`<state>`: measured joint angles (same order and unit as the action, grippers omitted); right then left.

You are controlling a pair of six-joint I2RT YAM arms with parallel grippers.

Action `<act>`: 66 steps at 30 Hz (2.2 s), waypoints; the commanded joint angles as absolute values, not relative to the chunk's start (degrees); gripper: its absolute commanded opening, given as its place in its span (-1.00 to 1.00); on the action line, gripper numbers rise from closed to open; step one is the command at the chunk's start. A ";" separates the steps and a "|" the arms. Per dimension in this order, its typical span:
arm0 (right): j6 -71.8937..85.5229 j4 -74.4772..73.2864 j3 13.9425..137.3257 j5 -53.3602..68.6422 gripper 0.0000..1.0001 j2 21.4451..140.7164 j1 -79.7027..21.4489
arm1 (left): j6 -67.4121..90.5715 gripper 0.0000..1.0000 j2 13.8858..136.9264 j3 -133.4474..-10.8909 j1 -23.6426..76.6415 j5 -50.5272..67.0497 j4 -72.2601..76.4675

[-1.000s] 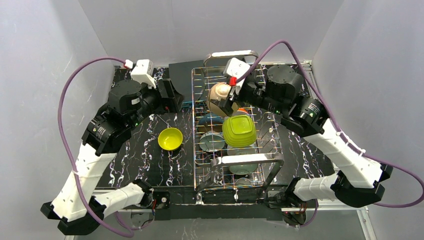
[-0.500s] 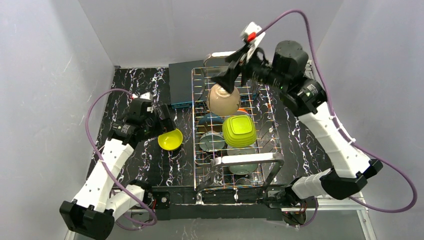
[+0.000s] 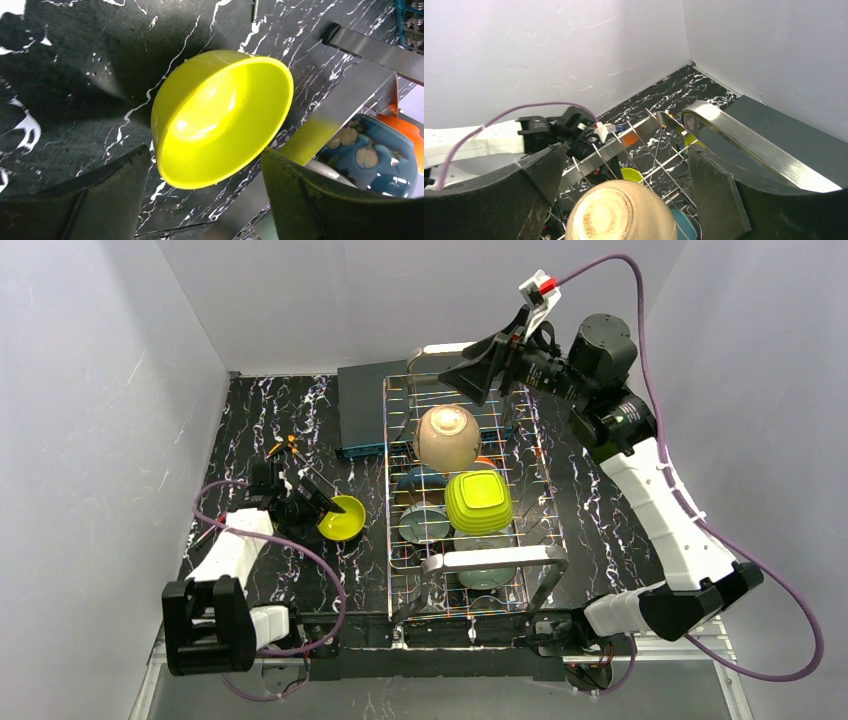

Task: Load the bowls into the dish rack
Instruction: Turn the bowl upside down on the dish rack, then pick up the bowl from the center of the board.

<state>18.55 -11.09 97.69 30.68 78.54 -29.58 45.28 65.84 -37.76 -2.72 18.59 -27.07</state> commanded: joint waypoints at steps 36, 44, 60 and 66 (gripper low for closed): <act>26.26 -4.40 93.14 38.78 0.97 71.11 -29.03 | 45.01 -1.00 54.18 -57.29 -3.20 11.54 -32.85; 32.85 0.84 91.66 41.49 0.97 71.91 -29.09 | 42.31 -1.00 53.70 -71.74 -3.21 20.36 -30.04; 35.22 4.84 91.83 41.05 0.97 74.76 -38.45 | 44.48 -1.00 58.04 -82.96 14.81 28.59 -15.74; 33.92 3.68 92.18 38.50 0.97 74.98 -41.17 | 46.36 -1.00 60.02 -83.14 21.79 27.02 -12.30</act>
<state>35.99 2.85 89.49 41.25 75.48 -39.99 45.43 60.20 -81.43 18.85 27.31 -17.06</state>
